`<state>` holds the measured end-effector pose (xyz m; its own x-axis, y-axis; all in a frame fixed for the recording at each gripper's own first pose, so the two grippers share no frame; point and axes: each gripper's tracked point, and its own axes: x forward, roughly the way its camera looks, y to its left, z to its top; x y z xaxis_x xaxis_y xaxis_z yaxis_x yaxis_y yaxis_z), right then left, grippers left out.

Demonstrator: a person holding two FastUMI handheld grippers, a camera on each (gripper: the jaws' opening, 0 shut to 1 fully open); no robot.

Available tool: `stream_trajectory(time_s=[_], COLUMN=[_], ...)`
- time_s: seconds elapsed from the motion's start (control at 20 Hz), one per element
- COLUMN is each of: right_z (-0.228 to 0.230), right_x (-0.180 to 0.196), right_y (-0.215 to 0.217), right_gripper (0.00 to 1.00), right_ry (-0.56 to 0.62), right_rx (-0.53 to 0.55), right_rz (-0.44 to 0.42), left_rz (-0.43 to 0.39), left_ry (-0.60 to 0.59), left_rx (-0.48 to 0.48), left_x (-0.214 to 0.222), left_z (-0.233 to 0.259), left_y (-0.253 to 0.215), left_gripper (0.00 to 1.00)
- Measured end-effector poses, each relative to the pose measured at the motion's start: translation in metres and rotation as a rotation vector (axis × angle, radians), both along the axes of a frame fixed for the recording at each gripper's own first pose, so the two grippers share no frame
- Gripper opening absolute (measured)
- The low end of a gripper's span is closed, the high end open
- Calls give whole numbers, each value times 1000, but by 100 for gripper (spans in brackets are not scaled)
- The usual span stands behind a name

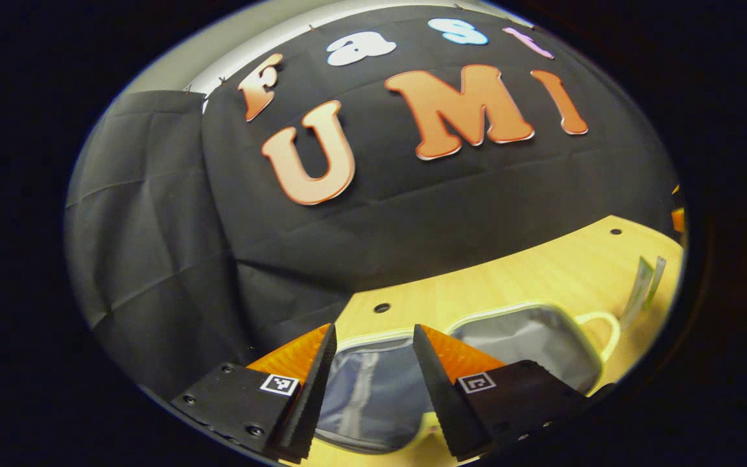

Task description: First open the suitcase, pack the skin care products into it, and then close the suitcase.

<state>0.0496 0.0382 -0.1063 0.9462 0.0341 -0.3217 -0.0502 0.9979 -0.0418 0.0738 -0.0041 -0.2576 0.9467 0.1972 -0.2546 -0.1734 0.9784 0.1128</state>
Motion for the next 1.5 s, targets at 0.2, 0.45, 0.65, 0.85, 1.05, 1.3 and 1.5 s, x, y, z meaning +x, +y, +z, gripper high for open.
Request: stream_trajectory(time_s=[0.2,0.45,0.65,0.85,1.05,1.3,1.5], right_z=[-9,-19,-27,-47,-68,-87,-97], right_x=[-3,-7,-12,-17,-21,-27,-31], right_y=[-19,-40,-52,-63,-70,-73,-68], right_gripper=[96,96,96,96,96,96,96], right_ry=[8,7,3,10,24,48,68], right_rx=[5,-7,-20,-21,-33,-41,-32], right_rz=[29,61,89,96,93,101,118], left_rz=[-106,-254,-369,-450,-498,-512,-506], left_ry=[-22,-43,-32,-2,32,127,133], left_rx=[-56,-125,-187,-224,-277,-325,-342], left_x=[8,9,4,1,14,31,51], left_z=[10,15,3,-21,-51,-98,-109], left_y=[-90,-198,-276,-335,-380,-411,-410], left_gripper=[84,94,94,94,91,81,53])
